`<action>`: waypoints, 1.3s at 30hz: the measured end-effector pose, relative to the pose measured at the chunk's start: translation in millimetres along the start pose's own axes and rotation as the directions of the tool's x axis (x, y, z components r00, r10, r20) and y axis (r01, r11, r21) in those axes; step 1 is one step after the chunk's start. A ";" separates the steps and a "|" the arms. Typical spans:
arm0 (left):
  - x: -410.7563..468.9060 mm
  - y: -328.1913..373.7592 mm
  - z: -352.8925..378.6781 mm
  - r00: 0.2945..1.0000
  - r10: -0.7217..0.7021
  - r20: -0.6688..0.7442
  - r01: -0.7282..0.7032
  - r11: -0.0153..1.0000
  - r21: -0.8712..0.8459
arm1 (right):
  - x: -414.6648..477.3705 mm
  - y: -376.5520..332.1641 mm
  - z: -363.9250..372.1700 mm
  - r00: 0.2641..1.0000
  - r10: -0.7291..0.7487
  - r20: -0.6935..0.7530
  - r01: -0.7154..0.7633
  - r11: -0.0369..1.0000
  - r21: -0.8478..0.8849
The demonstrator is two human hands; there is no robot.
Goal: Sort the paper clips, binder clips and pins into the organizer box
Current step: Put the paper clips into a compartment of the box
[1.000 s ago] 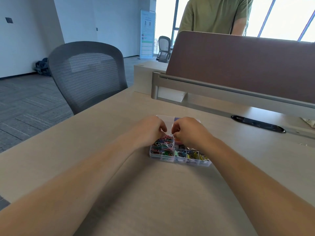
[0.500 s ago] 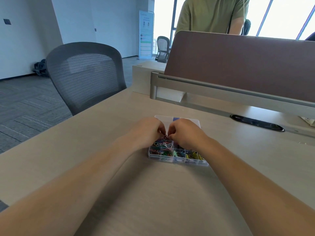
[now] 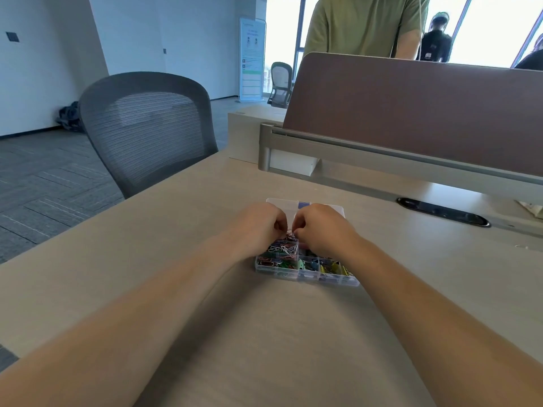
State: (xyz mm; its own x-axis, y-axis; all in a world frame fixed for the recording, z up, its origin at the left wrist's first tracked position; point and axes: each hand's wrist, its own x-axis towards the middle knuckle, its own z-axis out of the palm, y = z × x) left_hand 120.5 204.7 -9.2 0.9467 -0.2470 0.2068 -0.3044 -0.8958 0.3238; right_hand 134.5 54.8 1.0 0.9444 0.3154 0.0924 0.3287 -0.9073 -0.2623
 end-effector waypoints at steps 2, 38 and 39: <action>0.7 -0.3 0.1 1.000 -0.001 0.001 0.001 1.000 0.001 | 0.2 -1.0 0.4 1.000 -0.005 0.007 0.005 1.000 0.005; -4.8 -3.0 -2.5 0.999 -0.004 -0.042 0.004 1.000 0.003 | 1.8 -0.1 6.0 1.000 0.003 -0.018 -0.004 0.999 -0.040; -4.9 -2.9 -2.2 0.999 -0.006 -0.042 0.006 1.000 0.004 | 1.9 -0.1 6.2 1.000 -0.001 -0.023 0.000 0.999 -0.040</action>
State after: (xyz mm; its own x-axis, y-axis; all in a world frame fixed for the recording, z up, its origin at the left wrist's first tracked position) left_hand 116.5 209.4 -9.1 0.9431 -0.2261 0.2437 -0.2986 -0.8986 0.3215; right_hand 136.3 57.2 -4.7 0.9440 0.3096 0.1142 0.3280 -0.9178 -0.2238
